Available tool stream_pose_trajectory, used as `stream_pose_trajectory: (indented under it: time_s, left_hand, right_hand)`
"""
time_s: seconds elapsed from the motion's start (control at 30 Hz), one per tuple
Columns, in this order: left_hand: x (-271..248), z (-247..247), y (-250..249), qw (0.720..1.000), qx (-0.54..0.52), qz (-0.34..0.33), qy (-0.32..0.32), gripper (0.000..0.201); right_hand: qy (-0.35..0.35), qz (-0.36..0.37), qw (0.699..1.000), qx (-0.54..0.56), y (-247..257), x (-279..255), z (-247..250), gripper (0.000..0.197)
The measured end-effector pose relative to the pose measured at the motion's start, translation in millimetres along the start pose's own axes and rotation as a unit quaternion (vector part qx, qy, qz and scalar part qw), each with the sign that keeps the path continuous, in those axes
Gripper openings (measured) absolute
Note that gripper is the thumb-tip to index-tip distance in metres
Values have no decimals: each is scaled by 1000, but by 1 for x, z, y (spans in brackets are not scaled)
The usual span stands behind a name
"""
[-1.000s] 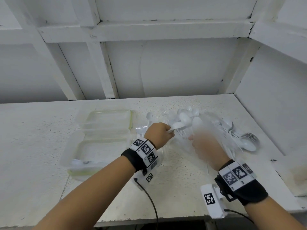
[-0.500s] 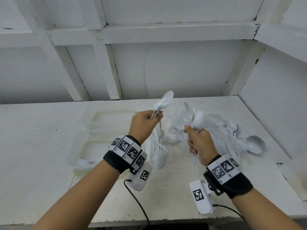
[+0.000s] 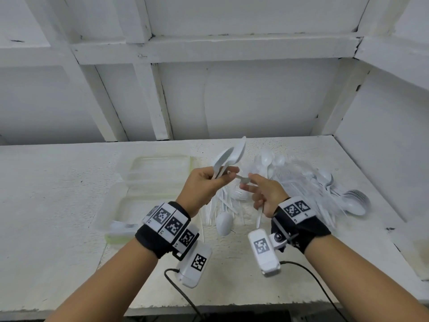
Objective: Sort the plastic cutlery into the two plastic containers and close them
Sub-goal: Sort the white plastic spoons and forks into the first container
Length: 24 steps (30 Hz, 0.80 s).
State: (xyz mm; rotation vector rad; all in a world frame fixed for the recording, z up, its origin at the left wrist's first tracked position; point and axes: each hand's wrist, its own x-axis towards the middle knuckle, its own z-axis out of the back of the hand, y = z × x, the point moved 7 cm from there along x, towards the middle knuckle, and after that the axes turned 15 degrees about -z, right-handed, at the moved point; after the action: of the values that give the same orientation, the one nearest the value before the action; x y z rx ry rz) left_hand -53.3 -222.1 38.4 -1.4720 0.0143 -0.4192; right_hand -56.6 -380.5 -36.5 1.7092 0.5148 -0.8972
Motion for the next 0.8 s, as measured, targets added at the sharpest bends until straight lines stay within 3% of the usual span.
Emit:
stream_pose_trajectory:
  time_s: [0.17, 0.27, 0.37, 0.47, 0.6, 0.7, 0.8]
  left_hand:
    - [-16, -8, 1, 997, 19, 17, 74, 16]
    - [-23, -13, 6, 993, 0, 52, 108, 27]
    - [-19, -2, 21, 992, -52, 101, 47, 33]
    - [-15, 8, 32, 986, -101, 134, -17, 33]
    - [-16, 4, 34, 985, -114, 130, -22, 20]
    - [-14, 1, 32, 989, -86, 115, -26, 14]
    - [-14, -3, 27, 994, -63, 93, -18, 11]
  right_hand:
    - [-5, -18, 1000, 5, 7, 4, 3, 10]
    - [-43, 23, 998, 42, 17, 6, 11, 12]
    - [-10, 96, 991, 90, 33, 0, 10, 17]
    - [31, 163, 984, 58, 44, -16, -4, 21]
    - [56, 230, 971, -20, 48, -33, -24, 23]
    - [88, 267, 959, -36, 48, -42, -36, 3]
    - [88, 290, 950, -68, 45, -46, -43, 25]
